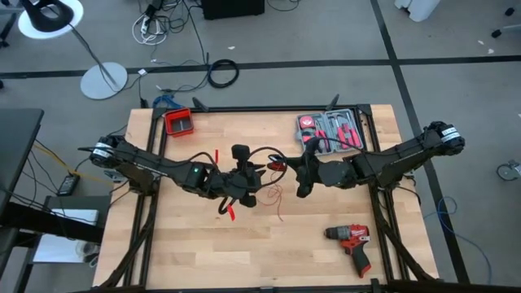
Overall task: Coil cords
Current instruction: Uncoil the red wire from the black spool
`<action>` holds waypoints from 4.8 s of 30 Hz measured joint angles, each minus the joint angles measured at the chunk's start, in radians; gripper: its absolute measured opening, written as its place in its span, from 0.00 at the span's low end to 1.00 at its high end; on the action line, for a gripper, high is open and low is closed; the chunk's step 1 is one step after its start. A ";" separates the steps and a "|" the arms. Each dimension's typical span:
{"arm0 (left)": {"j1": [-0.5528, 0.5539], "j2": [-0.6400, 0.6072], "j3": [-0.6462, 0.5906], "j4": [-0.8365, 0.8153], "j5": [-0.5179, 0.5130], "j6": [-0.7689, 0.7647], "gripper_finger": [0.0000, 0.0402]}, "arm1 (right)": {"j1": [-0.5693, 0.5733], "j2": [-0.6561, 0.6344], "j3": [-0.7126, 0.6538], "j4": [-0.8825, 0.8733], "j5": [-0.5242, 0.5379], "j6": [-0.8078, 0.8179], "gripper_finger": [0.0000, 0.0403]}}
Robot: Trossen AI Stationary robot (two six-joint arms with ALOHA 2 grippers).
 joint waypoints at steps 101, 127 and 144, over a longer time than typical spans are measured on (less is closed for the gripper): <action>0.026 0.000 0.000 0.105 -0.224 -0.057 0.00 | -0.223 0.135 -0.176 0.588 -0.770 0.577 0.21; 0.013 -0.001 0.000 0.037 -0.220 -0.061 0.00 | -0.228 -0.012 -0.176 0.300 -0.540 0.448 0.00; 0.005 -0.002 0.000 0.108 -0.190 -0.029 0.00 | -0.229 -0.181 -0.175 -0.190 -0.153 0.528 0.00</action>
